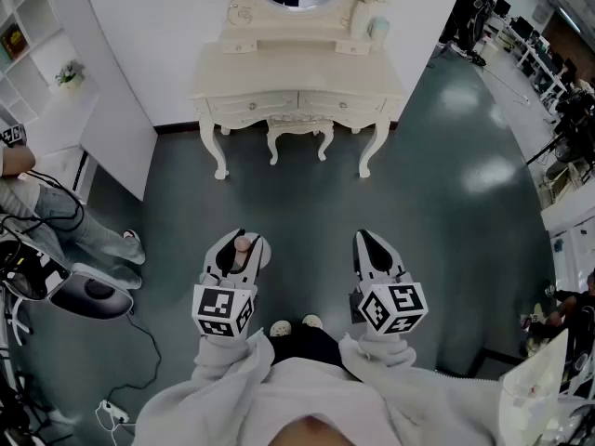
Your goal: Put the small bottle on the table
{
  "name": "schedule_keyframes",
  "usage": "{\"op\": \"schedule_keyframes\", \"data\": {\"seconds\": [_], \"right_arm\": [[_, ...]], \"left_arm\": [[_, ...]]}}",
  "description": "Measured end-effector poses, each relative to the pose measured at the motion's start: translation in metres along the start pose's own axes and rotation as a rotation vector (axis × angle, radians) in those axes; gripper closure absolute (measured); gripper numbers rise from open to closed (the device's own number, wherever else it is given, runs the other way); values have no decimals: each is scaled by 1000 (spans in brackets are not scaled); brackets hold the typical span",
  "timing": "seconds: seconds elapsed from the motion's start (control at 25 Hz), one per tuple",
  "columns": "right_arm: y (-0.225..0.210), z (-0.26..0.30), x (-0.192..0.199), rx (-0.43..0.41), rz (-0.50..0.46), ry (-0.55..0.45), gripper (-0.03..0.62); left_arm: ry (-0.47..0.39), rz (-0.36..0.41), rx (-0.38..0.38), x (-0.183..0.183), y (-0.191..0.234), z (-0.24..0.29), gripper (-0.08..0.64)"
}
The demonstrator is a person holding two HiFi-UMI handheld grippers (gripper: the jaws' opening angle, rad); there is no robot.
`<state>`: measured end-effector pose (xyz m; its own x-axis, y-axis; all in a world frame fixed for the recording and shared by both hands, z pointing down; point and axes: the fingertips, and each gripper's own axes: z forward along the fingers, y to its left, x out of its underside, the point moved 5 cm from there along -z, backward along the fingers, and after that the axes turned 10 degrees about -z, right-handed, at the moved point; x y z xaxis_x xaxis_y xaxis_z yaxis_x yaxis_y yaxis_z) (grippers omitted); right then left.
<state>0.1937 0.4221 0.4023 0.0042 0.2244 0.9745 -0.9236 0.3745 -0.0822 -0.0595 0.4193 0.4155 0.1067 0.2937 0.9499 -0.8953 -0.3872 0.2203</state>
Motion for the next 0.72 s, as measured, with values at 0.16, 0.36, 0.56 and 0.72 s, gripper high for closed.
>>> {"op": "schedule_keyframes", "data": {"seconds": [0.16, 0.36, 0.56, 0.72], "right_arm": [[-10, -4, 4, 4, 14, 11, 558], [-13, -5, 4, -17, 3, 22, 558], [-18, -8, 8, -29, 18, 38, 558], [-32, -16, 13, -32, 25, 43, 558]], "left_arm": [[-10, -27, 13, 3, -8, 4, 417], [-9, -33, 4, 4, -15, 5, 417], [-2, -34, -4, 7, -23, 6, 417], [16, -29, -25, 15, -32, 11, 417]]}}
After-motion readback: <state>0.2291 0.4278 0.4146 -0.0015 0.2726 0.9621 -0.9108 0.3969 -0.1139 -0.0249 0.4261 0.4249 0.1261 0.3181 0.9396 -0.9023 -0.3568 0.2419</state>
